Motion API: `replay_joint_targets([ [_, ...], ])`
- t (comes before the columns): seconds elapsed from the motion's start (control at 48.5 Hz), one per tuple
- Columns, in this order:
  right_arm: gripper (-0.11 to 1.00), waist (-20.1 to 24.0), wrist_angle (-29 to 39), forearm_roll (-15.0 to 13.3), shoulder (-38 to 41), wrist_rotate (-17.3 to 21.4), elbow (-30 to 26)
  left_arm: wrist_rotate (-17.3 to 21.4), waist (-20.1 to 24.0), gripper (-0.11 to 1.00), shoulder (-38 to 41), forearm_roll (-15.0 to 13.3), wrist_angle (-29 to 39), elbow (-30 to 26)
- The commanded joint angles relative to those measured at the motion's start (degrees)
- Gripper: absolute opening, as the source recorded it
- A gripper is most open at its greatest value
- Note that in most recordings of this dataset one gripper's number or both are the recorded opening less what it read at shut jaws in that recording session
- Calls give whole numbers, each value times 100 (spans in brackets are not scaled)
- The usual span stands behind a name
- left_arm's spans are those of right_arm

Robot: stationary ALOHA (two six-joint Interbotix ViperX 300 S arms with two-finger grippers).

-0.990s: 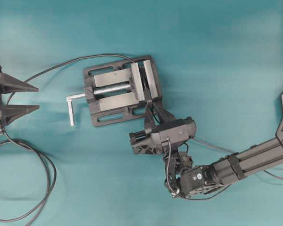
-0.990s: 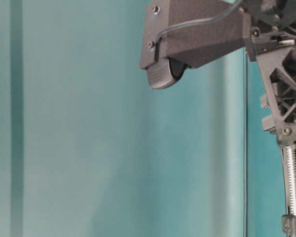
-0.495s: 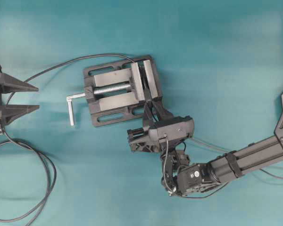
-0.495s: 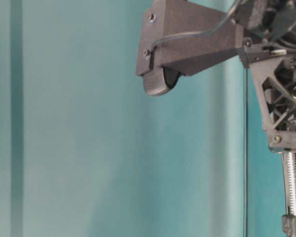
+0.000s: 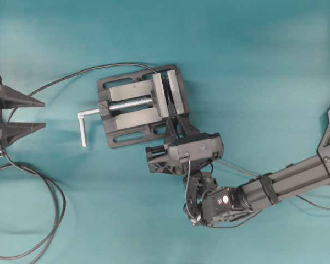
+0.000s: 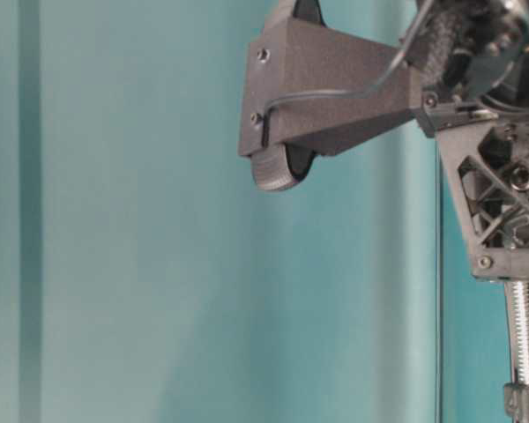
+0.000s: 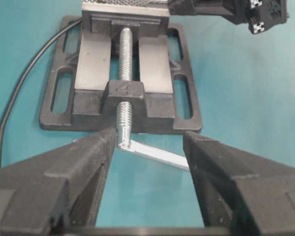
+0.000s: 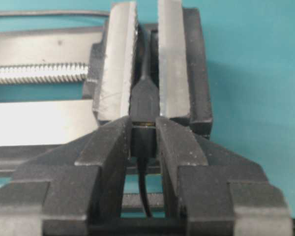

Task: Insert the USB cable into the fixed female connector.
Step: 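Press the plug fully into the port with the right gripper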

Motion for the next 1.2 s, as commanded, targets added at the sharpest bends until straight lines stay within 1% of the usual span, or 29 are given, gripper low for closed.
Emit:
replay_joint_targets([
  [0.0, 22, -510, -97, -53, -105, -9, -97, 97, -18, 70, 26, 26, -26, -62],
  [0.268, 22, -642, 26, -53, -53, -9, -88, 97, -26, 70, 18, 26, -26, -62],
  [0.454, 22, -650, 53, -53, -53, -9, -79, 97, -26, 70, 18, 26, -18, -62],
  [0.681, 22, -589, 334, -44, -53, -62, -79, 97, -18, 70, 18, 26, -18, -62],
  [0.928, 22, -563, 360, -44, -88, -264, -35, 97, -18, 70, 26, 26, -9, -62],
  [1.176, 21, -501, 475, -44, -193, -246, 79, 97, -26, 70, 18, 26, -9, -53],
])
